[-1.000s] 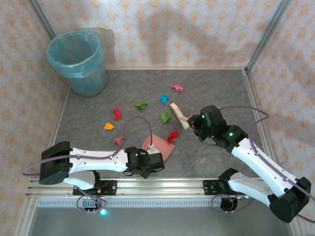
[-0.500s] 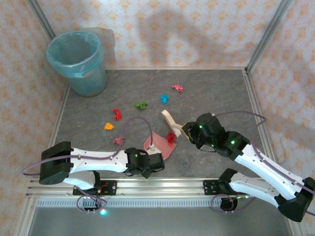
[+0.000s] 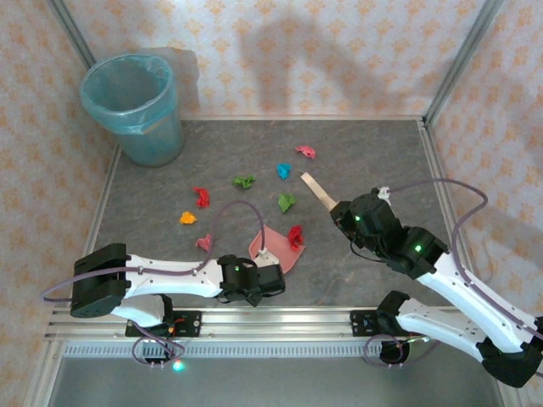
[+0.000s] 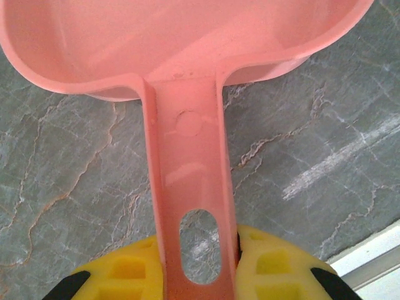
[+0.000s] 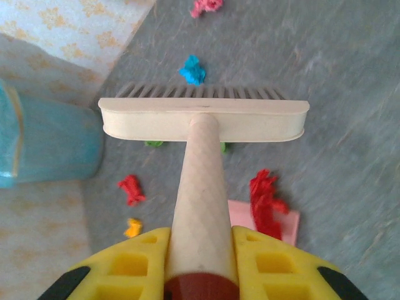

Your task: Sweep away the paper scraps from the table

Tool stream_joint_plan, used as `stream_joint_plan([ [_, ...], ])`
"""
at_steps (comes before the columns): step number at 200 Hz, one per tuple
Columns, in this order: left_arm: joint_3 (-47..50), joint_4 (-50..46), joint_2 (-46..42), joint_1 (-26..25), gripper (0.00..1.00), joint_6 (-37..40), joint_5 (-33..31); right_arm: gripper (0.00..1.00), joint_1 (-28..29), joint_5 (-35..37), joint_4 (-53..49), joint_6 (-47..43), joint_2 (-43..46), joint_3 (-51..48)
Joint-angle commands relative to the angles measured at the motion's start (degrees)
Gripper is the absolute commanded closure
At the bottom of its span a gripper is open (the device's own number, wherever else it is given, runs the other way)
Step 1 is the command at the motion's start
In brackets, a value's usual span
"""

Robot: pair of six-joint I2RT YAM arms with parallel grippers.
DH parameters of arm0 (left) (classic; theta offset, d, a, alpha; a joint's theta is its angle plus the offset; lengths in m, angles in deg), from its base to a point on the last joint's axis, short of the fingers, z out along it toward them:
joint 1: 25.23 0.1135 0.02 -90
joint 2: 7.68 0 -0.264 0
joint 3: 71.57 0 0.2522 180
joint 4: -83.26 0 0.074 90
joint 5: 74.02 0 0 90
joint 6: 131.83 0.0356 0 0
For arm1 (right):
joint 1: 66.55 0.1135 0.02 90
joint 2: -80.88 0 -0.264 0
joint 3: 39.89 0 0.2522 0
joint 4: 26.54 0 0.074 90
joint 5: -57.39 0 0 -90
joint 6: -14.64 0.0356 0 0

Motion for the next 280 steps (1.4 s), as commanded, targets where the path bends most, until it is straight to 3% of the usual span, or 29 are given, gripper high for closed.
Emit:
stream_joint_plan([
  [1, 0.68, 0.42, -0.28, 0.2, 1.0, 0.66, -2.92, 1.0, 0.12, 3.14, -2.22, -19.55, -0.45, 3.23],
  [23, 1.05, 1.06, -0.66, 0.32, 1.0, 0.97, -3.09, 1.0, 0.16, 3.34, -10.14, -25.66, -3.53, 6.82],
  [62, 1.49, 1.47, -0.71, 0.59, 1.0, 1.32, -2.94, 1.0, 0.47, 8.65, -23.83, -27.81, -14.36, 12.45],
  [175, 2.04, 2.85, -0.47, 1.04, 1.0, 1.41, -2.49, 1.0, 1.51, 1.73, -19.61, -29.54, -19.2, 9.5],
  [224, 2.11, 2.97, 0.13, 1.2, 1.0, 1.53, -2.47, 1.0, 6.88, -0.79, -23.8, -30.29, -22.44, 11.48],
  [280, 3.23, 4.54, -0.87, 1.64, 1.0, 2.48, -3.24, 1.0, 9.16, -3.66, -24.29, -30.53, -16.87, 14.04],
])
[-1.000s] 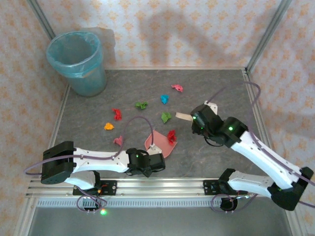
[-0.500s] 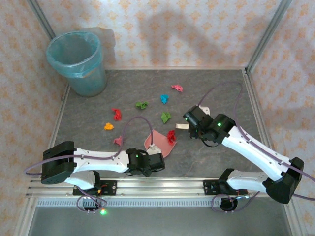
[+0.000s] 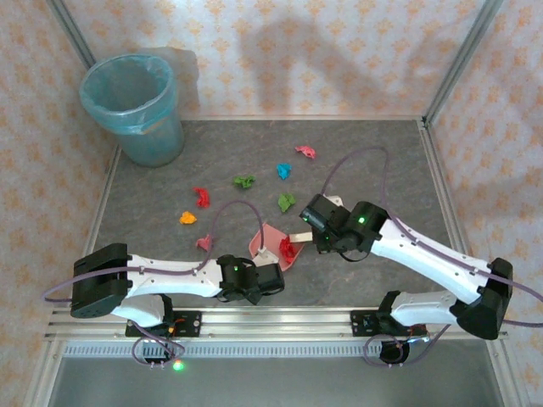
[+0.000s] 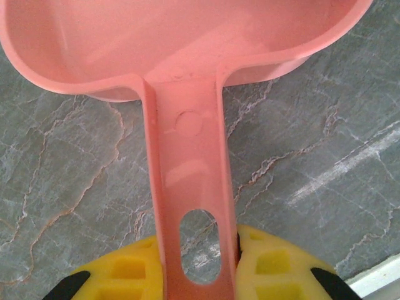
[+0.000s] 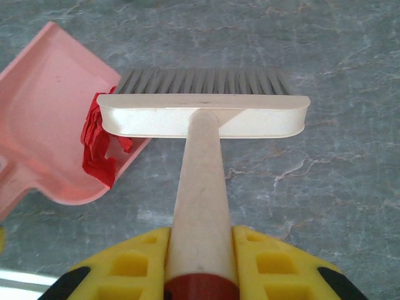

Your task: Sweep away the paper scraps from the table

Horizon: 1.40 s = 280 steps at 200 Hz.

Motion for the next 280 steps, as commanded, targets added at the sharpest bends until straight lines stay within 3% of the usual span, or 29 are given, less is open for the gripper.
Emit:
stream_joint_plan([
  [1, 1.41, 1.38, -0.88, 0.72, 1.0, 1.43, -1.95, 1.0, 0.36, -0.57, -1.63, -0.82, 4.86, 2.68],
  [25, 2.54, 2.84, -2.08, 1.24, 1.0, 1.48, -1.84, 1.0, 0.39, 2.84, 0.82, -1.27, 8.12, 3.23],
  [63, 4.22, 4.31, -3.59, 2.64, 1.0, 1.09, -1.2, 1.0, 0.32, 14.47, 4.29, -2.06, 7.77, 4.54],
  [122, 4.73, 4.47, -3.42, 3.34, 1.0, -0.08, -1.14, 1.0, -0.55, 23.97, 13.64, -10.01, -2.26, 7.81],
  [199, 5.29, 3.88, -5.34, 3.88, 1.0, -0.54, -1.76, 1.0, -3.8, 19.3, 17.02, -12.95, -14.42, 11.82],
  [280, 4.82, 3.49, -4.16, 4.59, 1.0, -0.91, -2.25, 1.0, -4.26, 15.54, 16.38, -12.14, -13.24, 5.02],
])
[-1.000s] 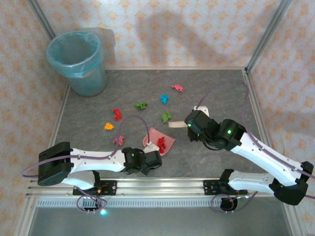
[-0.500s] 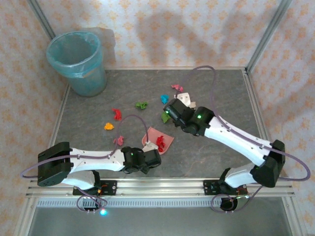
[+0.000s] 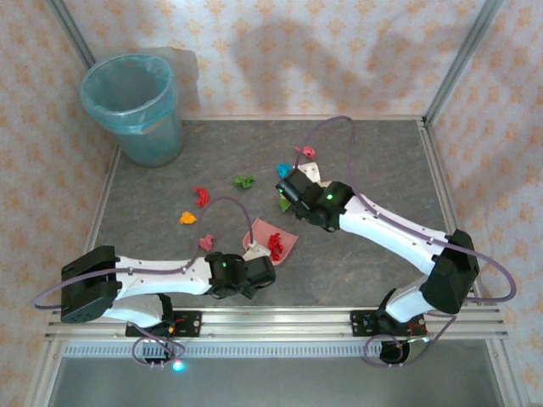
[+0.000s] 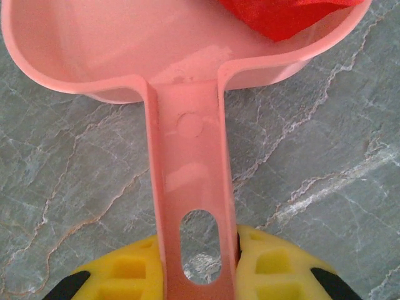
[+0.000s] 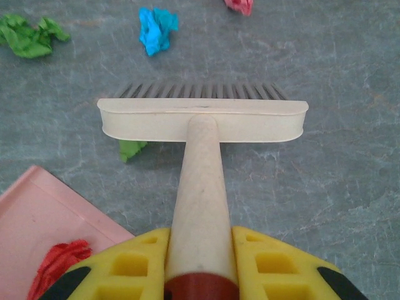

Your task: Sweep away the paper scraps from the table

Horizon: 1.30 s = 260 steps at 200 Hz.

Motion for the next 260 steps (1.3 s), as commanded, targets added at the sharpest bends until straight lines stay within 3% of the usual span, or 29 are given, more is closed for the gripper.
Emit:
stream_joint_plan([
  [1, 0.05, -0.86, 0.43, 0.54, 1.0, -1.1, -2.31, 1.0, -0.14, 0.01, -0.4, 0.32, 2.44, -2.51],
  [43, -0.56, -1.09, 2.09, 0.81, 1.0, -1.18, -2.39, 1.0, -0.07, -7.52, -2.41, 2.25, 7.26, -6.15],
  [71, -0.75, -1.12, 2.72, 0.81, 1.0, -1.36, -2.87, 1.0, 0.68, -15.77, -4.31, 3.5, 14.03, -9.25],
  [93, -0.83, -1.12, 2.78, 0.84, 1.0, -1.44, -3.13, 1.0, 1.17, -18.39, -7.0, 4.63, 19.92, -10.69],
  [115, -0.92, -1.12, 2.82, 0.88, 1.0, -1.37, -3.16, 1.0, 1.18, -17.26, -8.18, 5.31, 25.65, -10.88],
  [148, -1.08, -1.04, 3.41, 0.83, 1.0, -1.28, -2.87, 1.0, 0.46, -6.69, -6.48, 7.13, 30.83, -11.09],
  [199, -0.75, -0.78, 3.21, 0.9, 1.0, -1.35, -2.46, 1.0, -0.76, -0.42, -3.95, 6.52, 24.63, -9.93],
  [260, -0.57, -0.65, 2.69, 0.9, 1.0, -1.26, -2.3, 1.0, -0.76, -4.1, -1.54, 3.77, 11.77, -7.36],
])
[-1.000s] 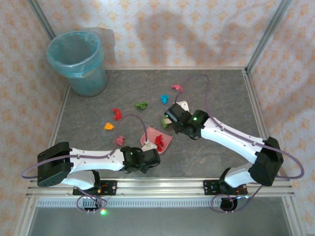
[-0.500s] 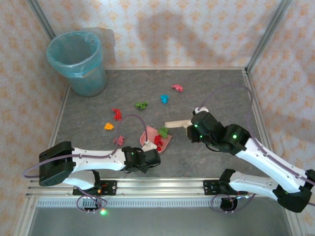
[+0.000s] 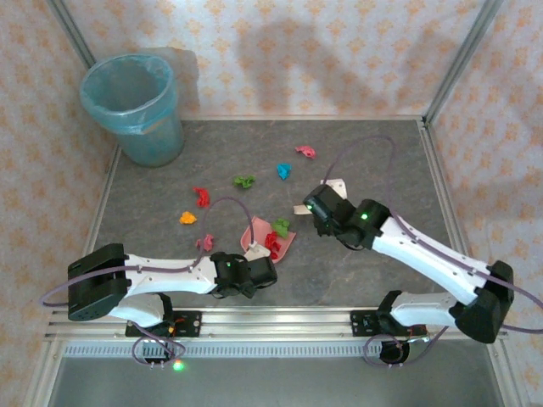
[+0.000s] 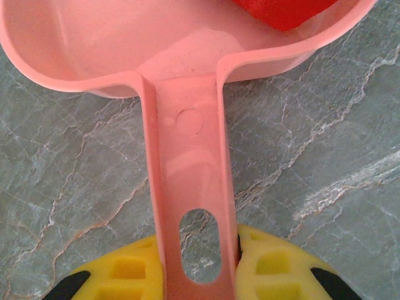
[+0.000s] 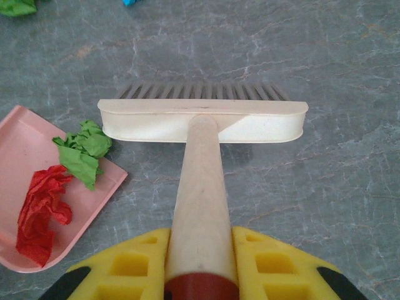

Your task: Sweep away the paper scraps from the table

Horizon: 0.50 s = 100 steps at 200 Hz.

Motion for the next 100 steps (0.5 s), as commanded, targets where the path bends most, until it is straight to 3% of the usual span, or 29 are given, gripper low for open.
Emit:
stream_joint_plan([
  [1, -0.55, -0.65, -0.1, 0.44, 1.0, -0.85, -0.98, 1.0, -0.12, 0.83, 2.81, -1.46, -2.99, 2.61],
  [43, -0.64, -0.73, 0.17, 0.43, 1.0, -0.94, -0.99, 1.0, 1.38, -3.75, 1.85, -2.97, -6.65, 2.61],
  [100, -0.46, -0.75, -0.44, 0.44, 1.0, -1.02, -1.16, 1.0, 5.08, -8.56, -3.67, -3.37, -2.94, 1.59],
])
